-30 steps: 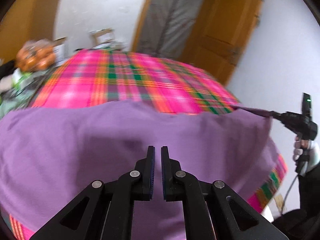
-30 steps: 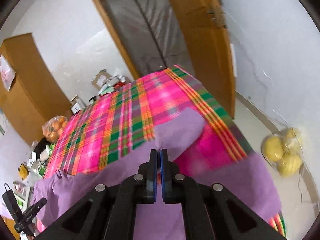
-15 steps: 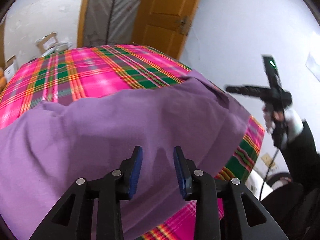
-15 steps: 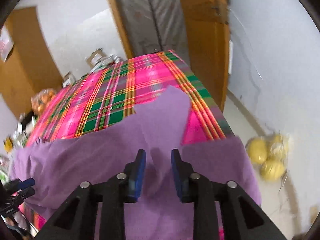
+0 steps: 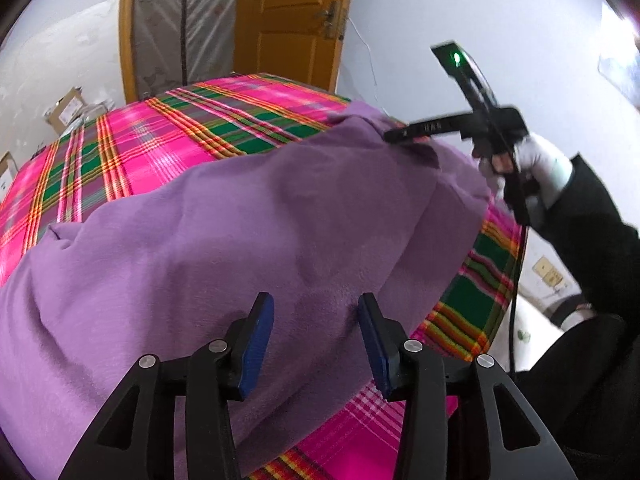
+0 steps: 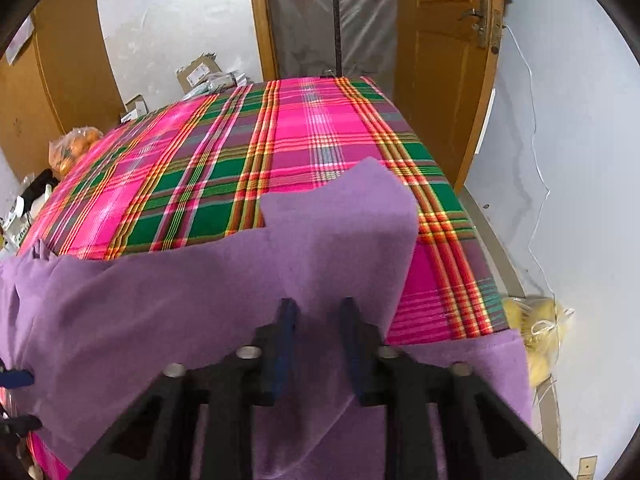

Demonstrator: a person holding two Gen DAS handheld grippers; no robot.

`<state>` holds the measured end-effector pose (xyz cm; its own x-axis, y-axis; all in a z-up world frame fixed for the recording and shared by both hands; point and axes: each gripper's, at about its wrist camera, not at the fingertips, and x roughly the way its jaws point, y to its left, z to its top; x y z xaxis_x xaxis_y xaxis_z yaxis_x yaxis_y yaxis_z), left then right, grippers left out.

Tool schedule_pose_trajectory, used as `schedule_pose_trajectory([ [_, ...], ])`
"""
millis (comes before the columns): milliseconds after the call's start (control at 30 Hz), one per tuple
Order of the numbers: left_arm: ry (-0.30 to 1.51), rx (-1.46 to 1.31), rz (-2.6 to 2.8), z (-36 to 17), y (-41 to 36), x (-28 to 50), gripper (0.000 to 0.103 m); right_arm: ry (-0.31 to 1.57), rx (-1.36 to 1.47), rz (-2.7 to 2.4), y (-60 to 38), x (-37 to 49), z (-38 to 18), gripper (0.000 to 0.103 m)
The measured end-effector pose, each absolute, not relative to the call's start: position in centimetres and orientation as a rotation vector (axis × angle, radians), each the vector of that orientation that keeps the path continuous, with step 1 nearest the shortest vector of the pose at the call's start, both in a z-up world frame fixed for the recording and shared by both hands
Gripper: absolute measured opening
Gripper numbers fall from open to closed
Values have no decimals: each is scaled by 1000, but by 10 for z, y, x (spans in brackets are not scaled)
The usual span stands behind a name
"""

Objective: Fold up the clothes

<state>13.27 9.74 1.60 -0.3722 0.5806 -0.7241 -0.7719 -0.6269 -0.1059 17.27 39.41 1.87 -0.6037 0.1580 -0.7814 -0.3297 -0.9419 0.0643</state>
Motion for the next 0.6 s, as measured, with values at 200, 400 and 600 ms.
schedule_pose_trajectory([
  [200,325,-944,2049,12,102,134,10,365,-1134,2602,407,181,35,3],
  [400,237,-907,2086,24,90,132,5,526,-924,2630,427,214,68,2],
  [600,169,-857,2091,39,76,133,5,711,-778,2556,438,284,79,2],
])
